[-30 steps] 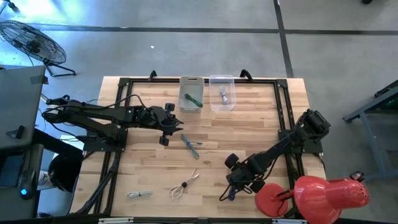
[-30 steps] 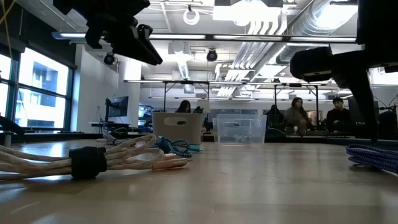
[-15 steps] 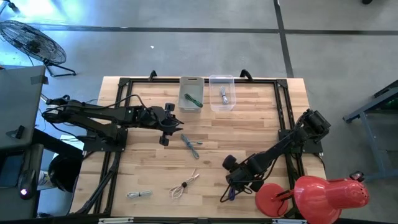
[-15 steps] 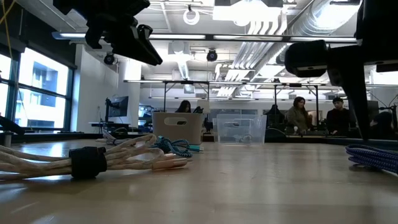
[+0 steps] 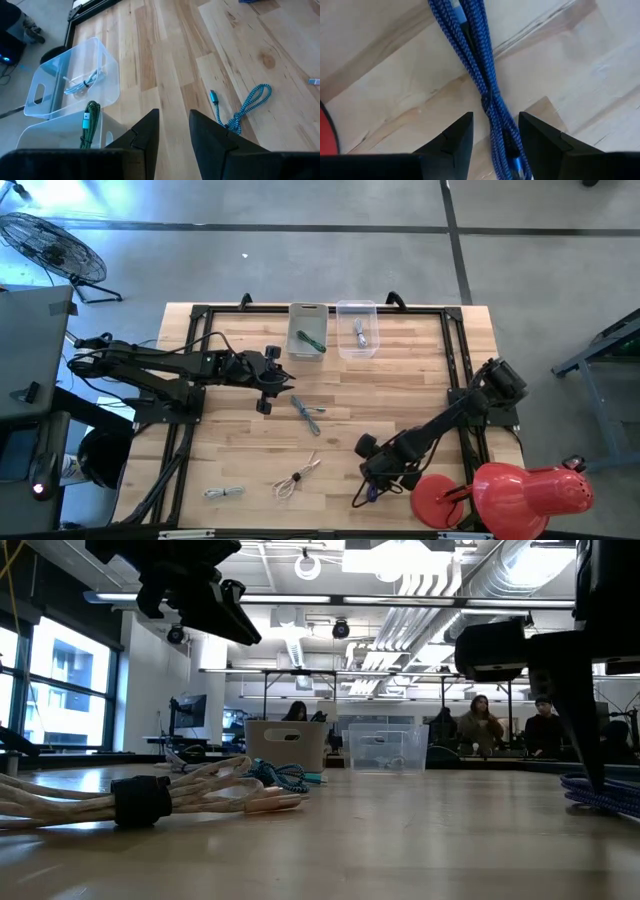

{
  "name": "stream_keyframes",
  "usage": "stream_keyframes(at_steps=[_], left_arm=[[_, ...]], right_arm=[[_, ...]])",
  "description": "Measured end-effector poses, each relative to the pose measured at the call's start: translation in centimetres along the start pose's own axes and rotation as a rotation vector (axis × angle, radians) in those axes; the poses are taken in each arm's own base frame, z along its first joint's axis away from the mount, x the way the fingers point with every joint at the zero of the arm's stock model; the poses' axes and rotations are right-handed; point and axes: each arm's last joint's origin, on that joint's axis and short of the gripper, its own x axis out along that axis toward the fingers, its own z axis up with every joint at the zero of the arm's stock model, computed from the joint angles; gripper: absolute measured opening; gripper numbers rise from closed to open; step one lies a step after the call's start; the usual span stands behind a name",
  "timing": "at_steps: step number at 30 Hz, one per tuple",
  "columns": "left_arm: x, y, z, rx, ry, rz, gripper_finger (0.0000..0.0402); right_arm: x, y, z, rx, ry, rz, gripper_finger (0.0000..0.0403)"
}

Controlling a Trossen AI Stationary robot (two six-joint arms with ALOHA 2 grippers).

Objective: Pick & Place USB Port
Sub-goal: Put the violet and black charger cable into the gray bin

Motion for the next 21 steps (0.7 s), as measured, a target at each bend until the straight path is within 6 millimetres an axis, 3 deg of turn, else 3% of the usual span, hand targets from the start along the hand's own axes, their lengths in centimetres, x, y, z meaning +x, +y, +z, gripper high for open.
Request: stream_keyframes(at_steps=[12,15,19,21], left_arm=[[0.0,0.0,0.0,-0.019,-0.001,-0.001,0.0103],[0.0,0.0,0.0,-0.023,-0.001,-0.001,0.0103],[0.0,0.0,0.0,-0.023,0.0,-0.001,0.0103],[0.0,0.0,0.0,-0.023,0.0,-0.001,0.0103]], right_arm=[[1.6,-1.0,-0.1,0.047,-0.018,0.076,0.014],[1.6,-1.0,-0.1,0.053,-0.016,0.066,0.0112],[1.6,-1.2,-0.2,0.091,-0.016,0.063,0.0034],[1.6,-1.4,-0.3,0.104,-0.012,0.063,0.0016]])
